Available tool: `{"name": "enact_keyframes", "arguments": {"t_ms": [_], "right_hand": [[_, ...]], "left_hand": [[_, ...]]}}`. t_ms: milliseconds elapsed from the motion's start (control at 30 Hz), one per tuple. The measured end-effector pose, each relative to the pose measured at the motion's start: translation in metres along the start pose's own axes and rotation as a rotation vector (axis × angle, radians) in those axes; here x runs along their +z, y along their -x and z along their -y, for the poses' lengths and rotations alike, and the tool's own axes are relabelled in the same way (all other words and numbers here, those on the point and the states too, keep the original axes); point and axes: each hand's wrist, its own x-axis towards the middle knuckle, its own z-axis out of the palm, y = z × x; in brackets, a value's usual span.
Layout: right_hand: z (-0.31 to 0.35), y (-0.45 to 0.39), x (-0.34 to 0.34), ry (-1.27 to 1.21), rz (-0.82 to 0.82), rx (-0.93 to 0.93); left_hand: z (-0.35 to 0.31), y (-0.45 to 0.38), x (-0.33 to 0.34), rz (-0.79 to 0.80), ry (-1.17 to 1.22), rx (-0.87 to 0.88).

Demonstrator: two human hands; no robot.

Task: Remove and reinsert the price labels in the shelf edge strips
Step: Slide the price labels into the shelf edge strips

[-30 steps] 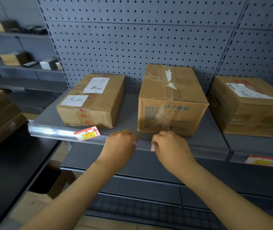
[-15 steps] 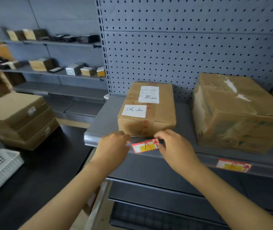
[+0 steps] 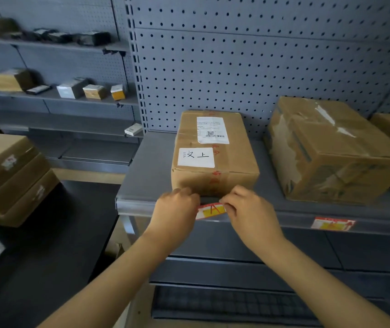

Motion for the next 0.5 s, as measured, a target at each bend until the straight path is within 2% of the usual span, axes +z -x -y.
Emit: {"name": "enact_keyframes", "arguments": {"t_ms": [100,333,500], "right_hand": [[-0.0004,0.0025,0.0039,0.015,-0.023,-0.004],[-0.0036,0.0015,0.0048,0.07,0.058,0.034],[0.0011,-0.001,0.0023,0.142,0.118,0.043]], "left_hand": [[0.0014,0.0003,-0.0001,-0.033,-0.028,0.01],[-0.0057,0.0005,0.0011,-0.041,-0.048,0.091],[-0.0081,-0.0001,0.0038,-0.054,-0.077,0.044]]}}
